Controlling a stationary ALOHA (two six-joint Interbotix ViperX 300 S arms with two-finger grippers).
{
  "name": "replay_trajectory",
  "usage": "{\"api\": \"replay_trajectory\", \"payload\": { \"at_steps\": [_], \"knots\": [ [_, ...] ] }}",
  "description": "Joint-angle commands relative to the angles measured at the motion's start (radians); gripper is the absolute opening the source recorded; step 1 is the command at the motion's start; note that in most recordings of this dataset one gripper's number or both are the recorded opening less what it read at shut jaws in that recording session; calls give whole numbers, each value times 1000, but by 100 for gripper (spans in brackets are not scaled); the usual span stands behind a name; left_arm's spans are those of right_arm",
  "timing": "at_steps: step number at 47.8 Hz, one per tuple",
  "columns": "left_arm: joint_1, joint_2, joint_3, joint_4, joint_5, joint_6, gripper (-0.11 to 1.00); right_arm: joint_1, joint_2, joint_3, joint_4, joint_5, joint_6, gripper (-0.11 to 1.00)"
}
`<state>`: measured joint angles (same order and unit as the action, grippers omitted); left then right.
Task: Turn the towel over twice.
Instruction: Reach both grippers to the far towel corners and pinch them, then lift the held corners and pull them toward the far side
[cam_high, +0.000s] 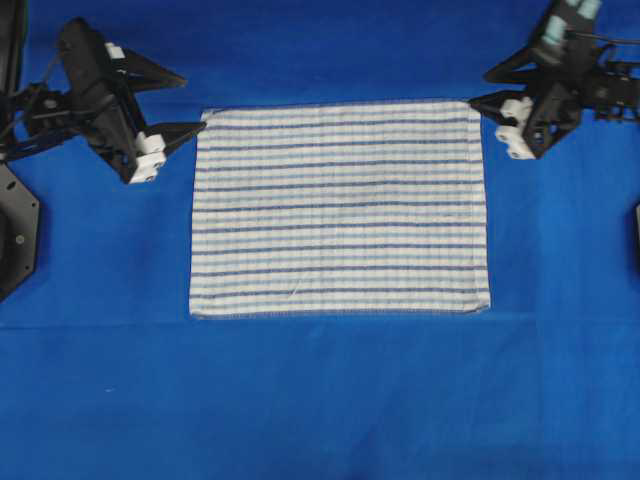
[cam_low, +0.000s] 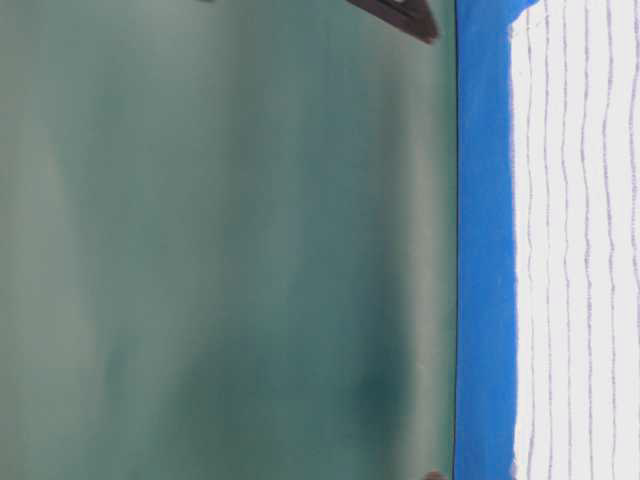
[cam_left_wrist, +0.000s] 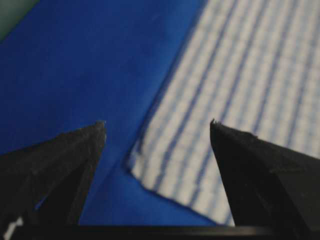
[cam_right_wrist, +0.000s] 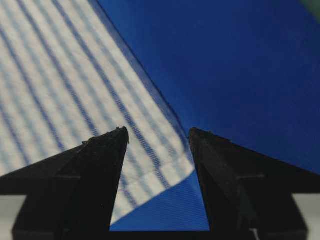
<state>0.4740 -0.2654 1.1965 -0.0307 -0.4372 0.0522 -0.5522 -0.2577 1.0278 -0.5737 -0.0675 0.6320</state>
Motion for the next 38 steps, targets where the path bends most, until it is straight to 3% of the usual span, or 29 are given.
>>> {"api": "replay_trajectory", "payload": {
  "at_steps": [1, 15, 30, 34, 38],
  "knots": [
    [25, 61, -29, 2, -32, 2, 81, -25, 51, -37, -5, -11, -3, 62],
    [57, 219, -72, 2, -60, 2, 79, -71, 186, -60, -14, -40, -12, 62],
    [58, 291, -92, 2, -67, 2, 78, -86, 249, -60, -14, -69, -15, 60],
    [58, 296, -92, 2, -58, 3, 74, -87, 247, -60, -14, -64, -17, 56],
    [58, 296, -91, 2, -44, 3, 57, -87, 247, -57, -15, -66, -18, 45]
  ]
}}
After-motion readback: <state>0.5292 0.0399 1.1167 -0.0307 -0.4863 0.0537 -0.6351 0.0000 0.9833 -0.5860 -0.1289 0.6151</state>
